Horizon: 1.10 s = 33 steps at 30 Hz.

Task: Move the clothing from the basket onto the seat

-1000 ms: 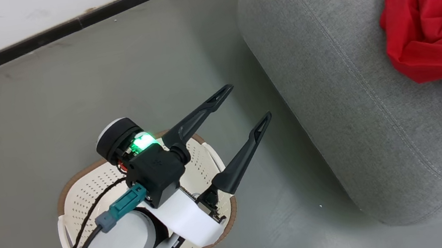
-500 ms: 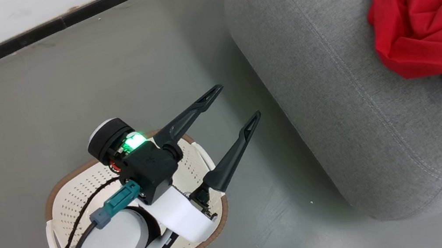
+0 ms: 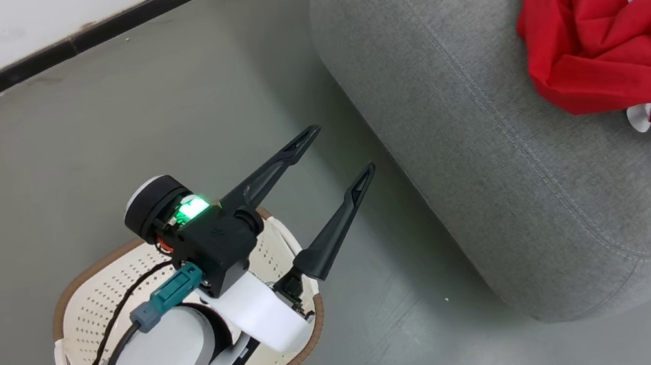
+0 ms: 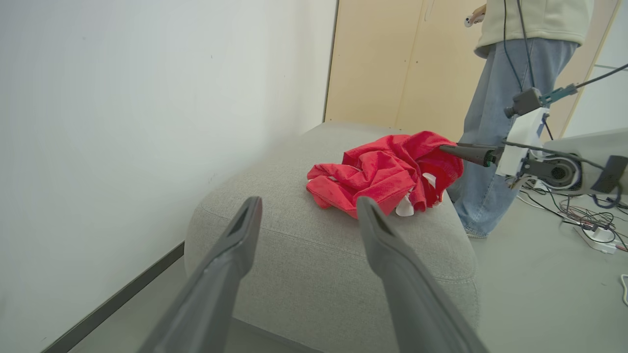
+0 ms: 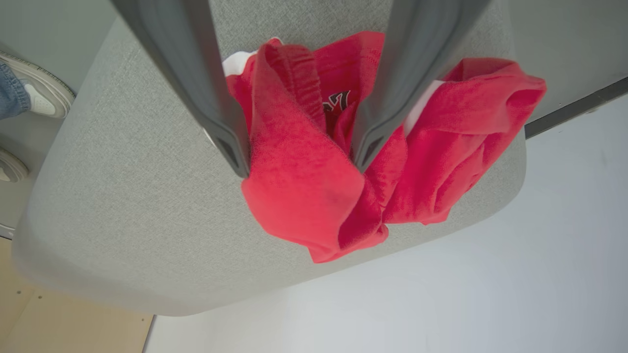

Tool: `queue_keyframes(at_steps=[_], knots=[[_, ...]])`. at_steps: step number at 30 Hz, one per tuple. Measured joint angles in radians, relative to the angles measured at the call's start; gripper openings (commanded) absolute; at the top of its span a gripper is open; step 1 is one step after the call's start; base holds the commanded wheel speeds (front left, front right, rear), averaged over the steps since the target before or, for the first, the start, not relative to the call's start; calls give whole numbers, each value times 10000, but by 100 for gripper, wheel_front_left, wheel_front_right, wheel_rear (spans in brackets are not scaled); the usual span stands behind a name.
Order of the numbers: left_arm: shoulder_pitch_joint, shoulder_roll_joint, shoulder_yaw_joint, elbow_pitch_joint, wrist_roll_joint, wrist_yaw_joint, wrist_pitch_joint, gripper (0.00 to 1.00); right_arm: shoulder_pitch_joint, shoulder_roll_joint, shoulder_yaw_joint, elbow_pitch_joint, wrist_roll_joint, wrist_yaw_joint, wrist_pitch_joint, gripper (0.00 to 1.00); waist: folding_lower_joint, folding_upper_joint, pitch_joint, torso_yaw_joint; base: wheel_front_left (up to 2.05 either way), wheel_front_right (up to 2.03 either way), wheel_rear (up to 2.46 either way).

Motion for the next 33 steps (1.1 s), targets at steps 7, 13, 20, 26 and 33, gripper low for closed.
queue_keyframes(at_steps=[7, 13, 20, 26, 33], knots=[[4, 10, 52, 63, -4, 0, -58, 100, 730, -77, -533, -602, -109, 0, -2, 100, 0, 0, -83, -185, 0, 0, 0], [25, 19, 130, 151, -31, 21, -140, 100, 1208, -100, -869, -1141, -362, 0, -4, 100, 0, 0, -156, -349, 0, 0, 0], [72, -8, 334, 301, -144, 113, -299, 100, 1224, -77, -777, -1964, -746, 0, -15, 100, 0, 0, -297, -452, 0, 0, 0], [257, -42, 552, 481, -224, 272, -366, 100, 1153, 123, -270, -2541, -1034, 0, -15, 100, 0, 0, -445, -310, 0, 0, 0], [506, 107, 1024, 788, -268, 729, -483, 100, 705, 311, 378, -3250, -1513, 0, -19, 100, 0, 0, -609, 47, 0, 0, 0]])
